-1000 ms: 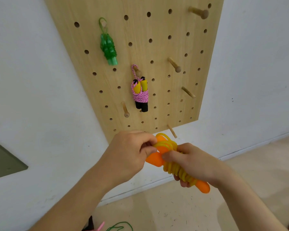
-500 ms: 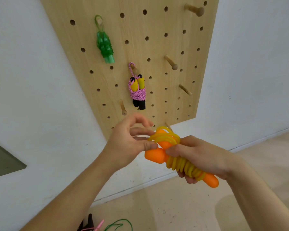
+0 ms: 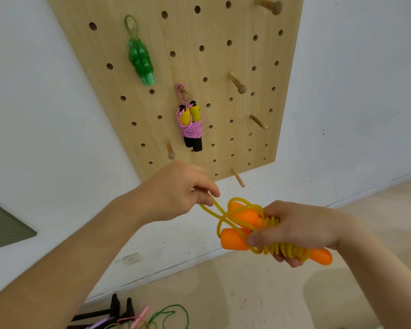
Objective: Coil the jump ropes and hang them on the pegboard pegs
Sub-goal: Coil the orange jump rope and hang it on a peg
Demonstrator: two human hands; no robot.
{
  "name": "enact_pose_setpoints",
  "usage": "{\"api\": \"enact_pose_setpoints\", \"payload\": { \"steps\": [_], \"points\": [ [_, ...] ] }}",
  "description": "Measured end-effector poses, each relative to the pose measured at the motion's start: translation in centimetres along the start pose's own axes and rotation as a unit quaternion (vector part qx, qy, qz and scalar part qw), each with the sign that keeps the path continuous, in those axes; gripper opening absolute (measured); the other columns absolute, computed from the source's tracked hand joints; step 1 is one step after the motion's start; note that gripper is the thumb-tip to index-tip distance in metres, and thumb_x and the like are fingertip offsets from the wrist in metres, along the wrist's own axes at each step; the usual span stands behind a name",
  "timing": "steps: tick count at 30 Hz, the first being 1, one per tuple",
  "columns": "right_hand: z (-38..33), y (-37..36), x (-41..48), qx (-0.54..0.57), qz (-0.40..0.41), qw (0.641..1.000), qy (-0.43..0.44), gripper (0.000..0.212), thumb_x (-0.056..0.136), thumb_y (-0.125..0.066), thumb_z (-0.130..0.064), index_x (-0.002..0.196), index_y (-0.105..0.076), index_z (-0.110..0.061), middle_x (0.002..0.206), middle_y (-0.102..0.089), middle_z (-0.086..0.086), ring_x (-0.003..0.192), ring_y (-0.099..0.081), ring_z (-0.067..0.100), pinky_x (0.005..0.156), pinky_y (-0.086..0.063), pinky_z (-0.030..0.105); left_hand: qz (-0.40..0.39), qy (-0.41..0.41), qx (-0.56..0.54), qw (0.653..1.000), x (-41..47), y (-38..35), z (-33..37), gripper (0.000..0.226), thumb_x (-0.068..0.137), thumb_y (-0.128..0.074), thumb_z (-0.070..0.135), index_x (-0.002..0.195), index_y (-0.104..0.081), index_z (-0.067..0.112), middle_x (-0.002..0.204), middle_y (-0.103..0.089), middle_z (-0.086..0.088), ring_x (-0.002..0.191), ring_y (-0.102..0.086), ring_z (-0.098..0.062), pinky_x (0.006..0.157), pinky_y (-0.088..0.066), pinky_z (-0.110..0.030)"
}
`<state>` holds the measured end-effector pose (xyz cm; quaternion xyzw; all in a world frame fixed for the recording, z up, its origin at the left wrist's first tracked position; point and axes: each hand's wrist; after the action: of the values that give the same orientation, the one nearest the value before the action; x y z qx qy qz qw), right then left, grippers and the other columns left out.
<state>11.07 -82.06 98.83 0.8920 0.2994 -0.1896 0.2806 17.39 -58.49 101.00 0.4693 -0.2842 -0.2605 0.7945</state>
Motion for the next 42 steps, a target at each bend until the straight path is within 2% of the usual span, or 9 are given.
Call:
{"api": "enact_pose_setpoints", "payload": {
  "steps": [3, 6, 12, 16, 24, 28, 35, 38, 42],
  "points": [
    [1.2, -0.3, 0.5, 0.079, -0.003, 0.997, -0.006, 0.039, 0.081, -0.073, -0.047, 0.088, -0.062, -0.01, 0.065, -0.061, 0.012, 0.049, -0.054, 0.024, 0.056, -0.049, 0.031, 0.052, -0.187, 0.216, 0.957, 0.7, -0.9, -0.3, 0.009, 0.079, -0.07, 0.002, 0.086, -0.071, 0.008, 0.081, -0.065, -0.004, 0.073, -0.058, -0.022, 0.06, -0.052, -0.038],
    [2.6, -0.7, 1.7, 0.199, -0.01, 0.98, 0.032, 0.045, 0.076, -0.071, -0.051, 0.087, -0.063, -0.008, 0.07, -0.06, 0.018, 0.049, -0.054, 0.025, 0.054, -0.048, 0.03, 0.133, -0.178, 0.29, 0.931, 1.7, -1.8, -0.7, 0.026, 0.073, -0.062, -0.014, 0.089, -0.065, 0.005, 0.082, -0.061, -0.009, 0.072, -0.056, -0.026, 0.059, -0.049, -0.038],
    [5.4, -1.4, 5.0, 0.185, 0.149, 0.969, 0.064, 0.049, 0.076, -0.07, -0.057, 0.111, -0.064, -0.023, 0.098, -0.068, 0.002, 0.082, -0.066, 0.013, 0.076, -0.057, 0.034, 0.123, 0.091, -0.106, 0.983, 5.3, -3.3, -0.9, 0.023, 0.09, -0.057, 0.001, 0.084, -0.058, 0.023, 0.077, -0.066, 0.005, 0.073, -0.064, -0.01, 0.066, -0.053, -0.028],
    [6.6, 1.3, 6.4, 0.12, 0.263, 0.955, 0.066, 0.108, 0.058, -0.07, -0.07, 0.149, -0.019, -0.044, 0.146, -0.032, -0.024, 0.133, -0.037, 0.002, 0.107, -0.041, 0.039, 0.046, 0.122, -0.233, 0.964, 8.7, -4.0, -1.9, 0.018, 0.094, -0.054, 0.007, 0.088, -0.058, 0.023, 0.076, -0.07, -0.003, 0.075, -0.067, -0.013, 0.065, -0.053, -0.027],
    [0.6, 12.3, 12.4, 0.138, 0.369, 0.888, 0.235, 0.026, 0.087, -0.068, -0.031, 0.113, -0.07, -0.027, 0.109, -0.072, -0.014, 0.108, -0.062, 0.002, 0.096, -0.048, 0.039, 0.133, 0.043, -0.256, 0.957, 19.5, -1.9, -4.0, 0.011, 0.09, -0.062, 0.015, 0.088, -0.062, 0.026, 0.061, -0.065, -0.004, 0.062, -0.064, -0.02, 0.064, -0.054, -0.033],
    [-0.8, 17.2, 14.3, 0.245, 0.396, 0.846, 0.258, 0.017, 0.084, -0.07, -0.029, 0.09, -0.071, -0.013, 0.079, -0.07, 0.001, 0.075, -0.063, 0.015, 0.076, -0.05, 0.039, 0.176, 0.034, -0.314, 0.932, 24.5, 0.3, -4.8, 0.008, 0.09, -0.063, 0.011, 0.088, -0.062, 0.018, 0.053, -0.061, -0.001, 0.052, -0.059, -0.01, 0.056, -0.049, -0.02],
    [-4.2, 24.2, 15.3, 0.273, 0.449, 0.795, 0.303, 0.018, 0.098, -0.053, -0.025, 0.091, -0.064, -0.013, 0.082, -0.07, -0.004, 0.076, -0.063, 0.018, 0.071, -0.047, 0.032, 0.161, 0.04, -0.554, 0.816, 31.0, 3.7, -5.2, 0.016, 0.091, -0.056, 0.003, 0.102, -0.054, 0.016, 0.078, -0.071, -0.002, 0.074, -0.066, -0.019, 0.064, -0.046, -0.028],
    [-5.3, 26.4, 15.6, 0.236, 0.495, 0.777, 0.307, 0.019, 0.097, -0.054, -0.025, 0.094, -0.065, -0.009, 0.077, -0.071, -0.008, 0.07, -0.063, 0.006, 0.065, -0.05, 0.022, 0.17, 0.009, -0.544, 0.821, 32.8, 4.6, -5.5, 0.02, 0.093, -0.056, 0.002, 0.109, -0.054, 0.013, 0.089, -0.073, -0.004, 0.078, -0.069, -0.021, 0.062, -0.05, -0.026],
    [-5.9, 29.1, 15.5, 0.235, 0.493, 0.741, 0.391, 0.03, 0.087, -0.064, -0.032, 0.096, -0.066, -0.004, 0.095, -0.072, 0.016, 0.092, -0.067, 0.032, 0.081, -0.055, 0.042, 0.26, -0.062, -0.455, 0.849, 34.5, 5.6, -4.8, 0.017, 0.091, -0.059, 0.003, 0.102, -0.059, 0.015, 0.09, -0.075, -0.001, 0.072, -0.071, -0.017, 0.056, -0.05, -0.022]
  ]
}}
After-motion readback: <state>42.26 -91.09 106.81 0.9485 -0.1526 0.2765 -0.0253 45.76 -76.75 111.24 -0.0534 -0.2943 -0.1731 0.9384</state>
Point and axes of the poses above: each hand's wrist, its own x-axis towards the middle knuckle, its own y-axis out of the back of the hand, z = x × y
